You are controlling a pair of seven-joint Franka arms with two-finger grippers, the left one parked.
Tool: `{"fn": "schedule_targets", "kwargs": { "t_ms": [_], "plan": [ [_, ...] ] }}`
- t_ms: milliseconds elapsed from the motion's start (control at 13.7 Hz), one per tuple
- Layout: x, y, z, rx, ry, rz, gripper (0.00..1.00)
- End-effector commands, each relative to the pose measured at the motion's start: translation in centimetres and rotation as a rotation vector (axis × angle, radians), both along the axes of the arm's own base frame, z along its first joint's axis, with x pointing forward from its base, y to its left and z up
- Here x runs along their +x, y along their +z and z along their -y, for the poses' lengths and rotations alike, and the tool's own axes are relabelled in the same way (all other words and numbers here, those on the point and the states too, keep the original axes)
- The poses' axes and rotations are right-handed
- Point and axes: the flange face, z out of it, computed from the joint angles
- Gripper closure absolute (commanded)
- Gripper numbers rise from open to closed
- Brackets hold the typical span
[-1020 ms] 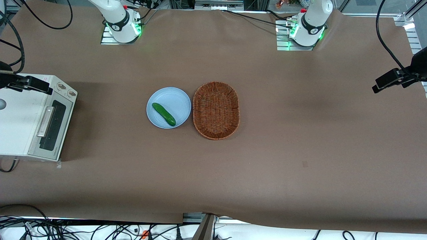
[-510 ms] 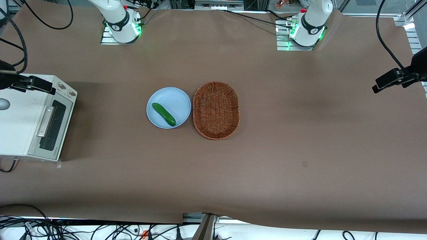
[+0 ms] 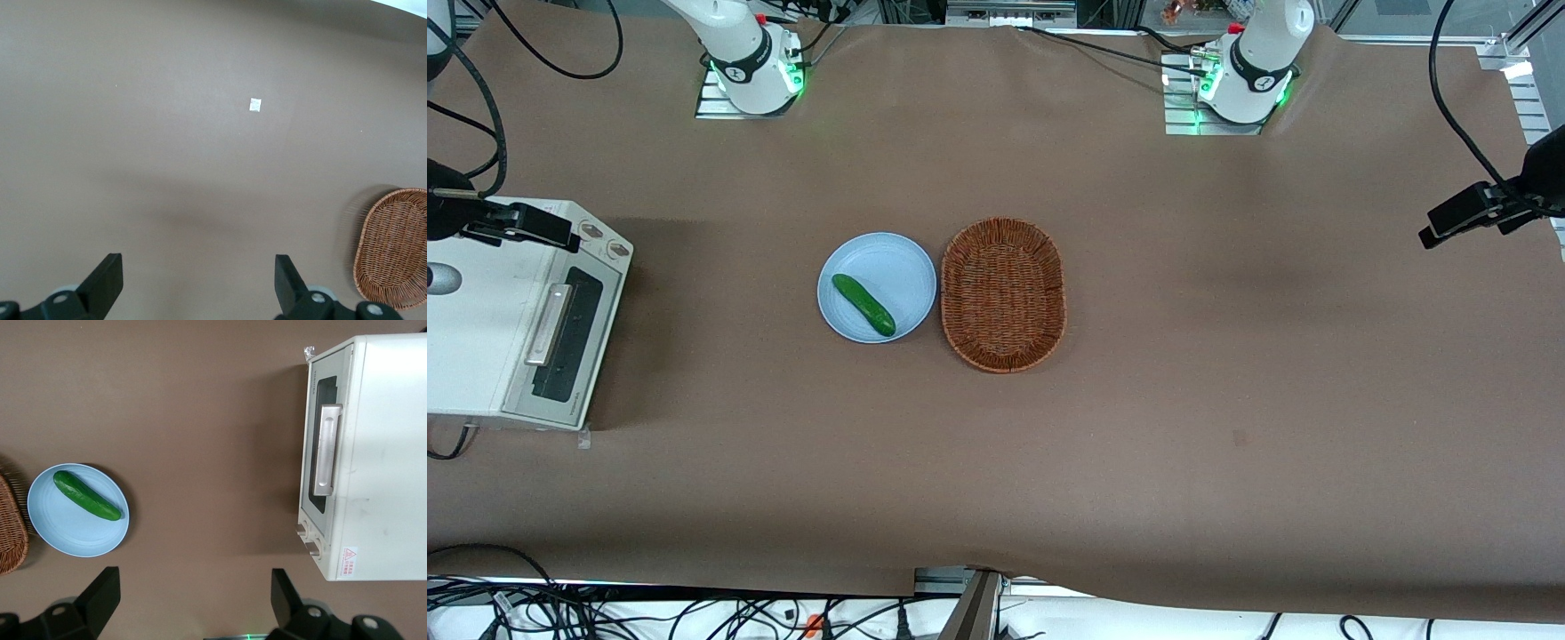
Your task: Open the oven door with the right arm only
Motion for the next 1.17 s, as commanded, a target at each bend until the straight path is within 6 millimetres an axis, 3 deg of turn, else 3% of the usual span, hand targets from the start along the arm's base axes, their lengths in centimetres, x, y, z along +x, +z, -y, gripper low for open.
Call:
{"fn": "schedule_targets", "kwargs": {
  "t_ms": [0,437,583,728,947,1093],
  "plan": [
    [-0.1,-1.6,-0.1,0.019,0.007,-0.053,0.0],
    [-0.1,-9.4,-0.5,0.011,0.016,-0.254,0.0],
    [-0.5,-12.3,-0.3,0.014,0.021,-0.312,0.07],
    [-0.3,-15.1,-0.2,0.01,0.017,-0.353,0.22],
    [0.4,-18.7,0.3,-0.001,0.018,-0.393,0.67],
    [0.9,-20.9,1.0,-0.03,0.06,-0.411,0.82]
  ]
}}
